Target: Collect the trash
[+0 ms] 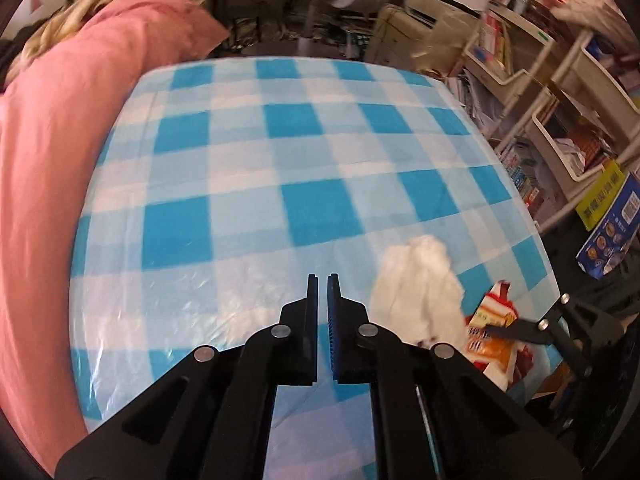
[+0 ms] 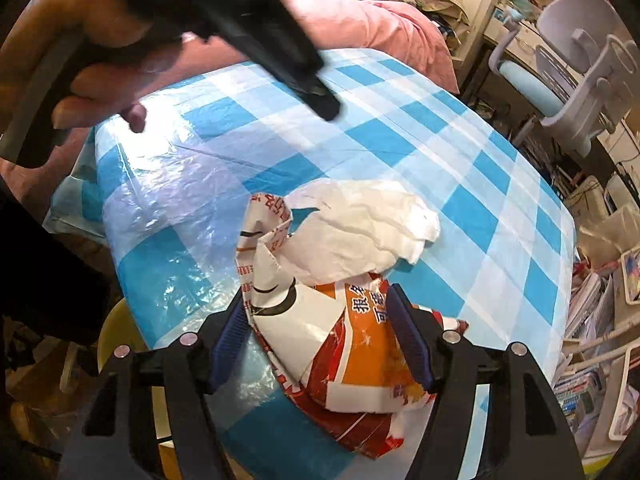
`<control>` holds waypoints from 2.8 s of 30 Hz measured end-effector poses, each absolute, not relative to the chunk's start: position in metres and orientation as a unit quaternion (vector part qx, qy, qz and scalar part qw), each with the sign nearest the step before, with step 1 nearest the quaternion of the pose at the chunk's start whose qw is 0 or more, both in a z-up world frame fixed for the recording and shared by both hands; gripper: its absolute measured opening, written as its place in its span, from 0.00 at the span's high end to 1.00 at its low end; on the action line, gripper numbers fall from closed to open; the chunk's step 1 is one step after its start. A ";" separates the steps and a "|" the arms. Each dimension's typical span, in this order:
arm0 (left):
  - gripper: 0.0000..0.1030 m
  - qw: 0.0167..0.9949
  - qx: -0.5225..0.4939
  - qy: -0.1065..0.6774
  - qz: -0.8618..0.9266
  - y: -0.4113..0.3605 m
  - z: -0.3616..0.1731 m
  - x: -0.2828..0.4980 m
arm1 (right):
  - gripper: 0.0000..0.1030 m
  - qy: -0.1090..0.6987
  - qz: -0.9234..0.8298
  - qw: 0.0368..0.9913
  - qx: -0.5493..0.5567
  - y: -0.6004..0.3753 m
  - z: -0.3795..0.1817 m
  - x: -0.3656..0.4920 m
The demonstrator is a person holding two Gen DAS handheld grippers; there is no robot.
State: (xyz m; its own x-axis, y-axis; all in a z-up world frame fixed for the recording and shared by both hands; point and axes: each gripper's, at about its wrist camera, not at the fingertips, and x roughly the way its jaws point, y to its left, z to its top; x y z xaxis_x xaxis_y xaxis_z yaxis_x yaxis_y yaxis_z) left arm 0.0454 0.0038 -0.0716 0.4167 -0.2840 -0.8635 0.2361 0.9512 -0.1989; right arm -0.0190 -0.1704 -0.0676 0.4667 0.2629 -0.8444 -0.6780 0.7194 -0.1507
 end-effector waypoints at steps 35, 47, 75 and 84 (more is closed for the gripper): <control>0.88 0.859 -0.005 0.494 -0.133 0.010 -0.063 0.018 | 0.28 0.428 0.272 0.830 -0.230 -0.174 -0.068 -0.018; 0.88 0.881 0.007 0.459 -0.116 0.025 -0.054 -0.011 | 0.28 0.431 0.262 0.824 -0.257 -0.161 -0.075 -0.027; 0.88 0.901 0.057 0.419 -0.097 0.011 -0.039 -0.008 | 0.32 0.446 0.257 0.824 -0.238 -0.160 -0.077 -0.013; 0.88 0.901 0.060 0.418 -0.097 0.009 -0.039 -0.007 | 0.68 0.446 0.267 0.825 -0.222 -0.159 -0.075 -0.011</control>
